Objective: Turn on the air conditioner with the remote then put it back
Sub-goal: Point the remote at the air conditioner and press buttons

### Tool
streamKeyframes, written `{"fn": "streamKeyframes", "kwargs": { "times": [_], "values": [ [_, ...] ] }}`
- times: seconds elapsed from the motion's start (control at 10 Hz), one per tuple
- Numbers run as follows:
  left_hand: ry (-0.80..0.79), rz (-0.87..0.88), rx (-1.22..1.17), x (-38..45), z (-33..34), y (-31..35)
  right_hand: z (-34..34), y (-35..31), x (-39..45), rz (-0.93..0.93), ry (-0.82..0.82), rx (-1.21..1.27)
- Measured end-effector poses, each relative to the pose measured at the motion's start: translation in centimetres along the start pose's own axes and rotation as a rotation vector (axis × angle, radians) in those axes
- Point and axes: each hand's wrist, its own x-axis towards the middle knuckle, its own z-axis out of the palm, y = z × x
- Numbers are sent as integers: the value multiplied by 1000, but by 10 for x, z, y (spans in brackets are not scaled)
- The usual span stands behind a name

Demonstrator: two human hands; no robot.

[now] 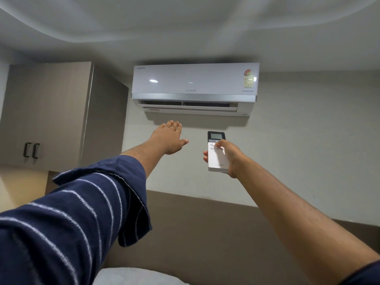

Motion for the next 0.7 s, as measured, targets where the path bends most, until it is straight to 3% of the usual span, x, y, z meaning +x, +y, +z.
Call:
{"fn": "streamKeyframes", "kwargs": {
  "times": [0.7],
  "values": [
    [-4,-3,-9,-14,-6,-12,14,-3,-17,20,0,17]
  ]
}}
